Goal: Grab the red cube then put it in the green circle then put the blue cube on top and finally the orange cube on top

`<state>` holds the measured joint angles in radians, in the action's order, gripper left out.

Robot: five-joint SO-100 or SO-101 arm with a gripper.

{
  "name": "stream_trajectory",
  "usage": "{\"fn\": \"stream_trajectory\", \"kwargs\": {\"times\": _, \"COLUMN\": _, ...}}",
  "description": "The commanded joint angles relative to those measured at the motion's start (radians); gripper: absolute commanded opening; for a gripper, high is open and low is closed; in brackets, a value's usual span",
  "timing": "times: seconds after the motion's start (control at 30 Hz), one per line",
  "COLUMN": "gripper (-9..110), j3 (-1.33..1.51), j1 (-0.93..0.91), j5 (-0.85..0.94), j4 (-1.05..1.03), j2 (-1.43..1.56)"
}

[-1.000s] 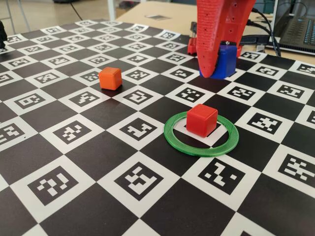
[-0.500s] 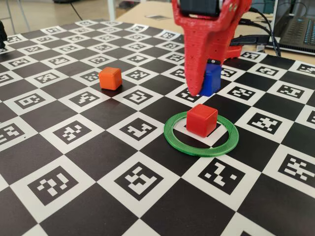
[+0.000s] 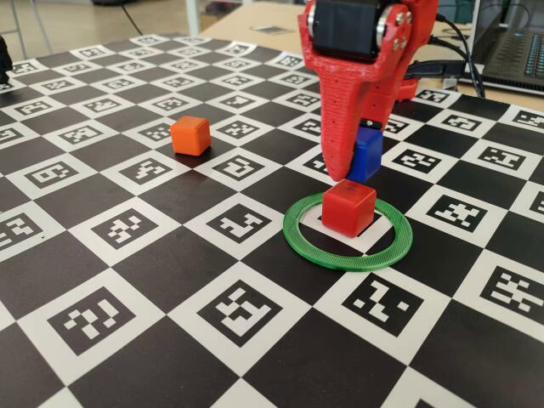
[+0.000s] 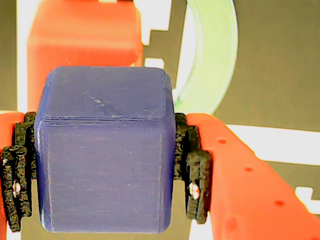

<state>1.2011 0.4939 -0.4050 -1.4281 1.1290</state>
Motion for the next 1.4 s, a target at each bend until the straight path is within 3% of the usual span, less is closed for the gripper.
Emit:
{"fn": "stream_trajectory", "kwargs": {"times": 0.0, "gripper": 8, "j3": -0.015, "j1": 0.014, "j5": -0.009, "j4": 0.008, "j2": 0.066}}
{"fn": "stream_trajectory", "kwargs": {"times": 1.37, "gripper": 8, "j3": 0.012, "j1": -0.005, "j5": -0.052, "j4": 0.066, "j2": 0.052}}
